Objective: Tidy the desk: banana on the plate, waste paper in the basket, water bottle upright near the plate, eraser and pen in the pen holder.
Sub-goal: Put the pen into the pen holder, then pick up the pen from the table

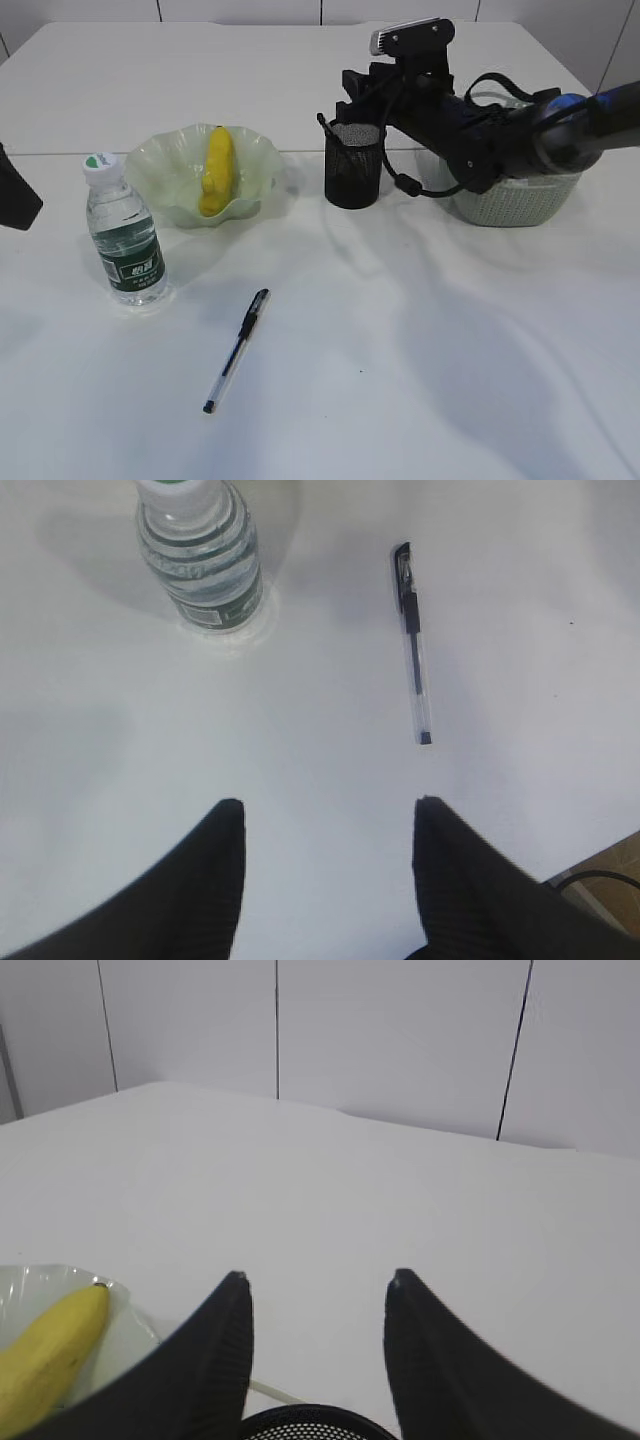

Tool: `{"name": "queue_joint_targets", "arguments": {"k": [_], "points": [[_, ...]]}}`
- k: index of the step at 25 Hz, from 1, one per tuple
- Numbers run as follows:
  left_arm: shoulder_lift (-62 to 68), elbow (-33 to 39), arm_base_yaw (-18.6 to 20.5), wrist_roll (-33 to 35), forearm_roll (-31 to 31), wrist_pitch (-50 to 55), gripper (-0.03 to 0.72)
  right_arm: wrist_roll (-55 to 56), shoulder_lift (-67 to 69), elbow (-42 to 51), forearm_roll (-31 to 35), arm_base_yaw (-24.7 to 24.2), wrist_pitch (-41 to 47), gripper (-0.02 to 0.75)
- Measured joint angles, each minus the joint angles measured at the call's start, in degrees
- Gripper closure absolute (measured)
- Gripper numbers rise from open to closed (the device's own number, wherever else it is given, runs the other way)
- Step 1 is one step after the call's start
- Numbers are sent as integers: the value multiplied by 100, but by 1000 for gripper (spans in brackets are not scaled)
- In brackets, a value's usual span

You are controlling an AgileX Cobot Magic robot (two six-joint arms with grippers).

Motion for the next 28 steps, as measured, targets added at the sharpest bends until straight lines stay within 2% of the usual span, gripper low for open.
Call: {"name": "queue_joint_targets", "arguments": {"k": [8,14,19,22,26,28], "points": [[0,0,0,0,0,-105,307,529,-589,0,-537,0,933,407],[0,0,0,0,0,-102,307,1713,-1073,0,-1957,0,1812,405],[0,0,0,0,-9,-102,307,3268,-1550,0,-3490,0,2597,404],[0,0,0,0,-22,-102,307,4778,-1815,11,-4821,0,2701,404],[0,0,0,0,-88,-102,307,7292,-2012,88,-7026,-73,1732,404],[0,0,0,0,-135,-102,307,8049,-2012,101,-7771,-73,1422,404]]}}
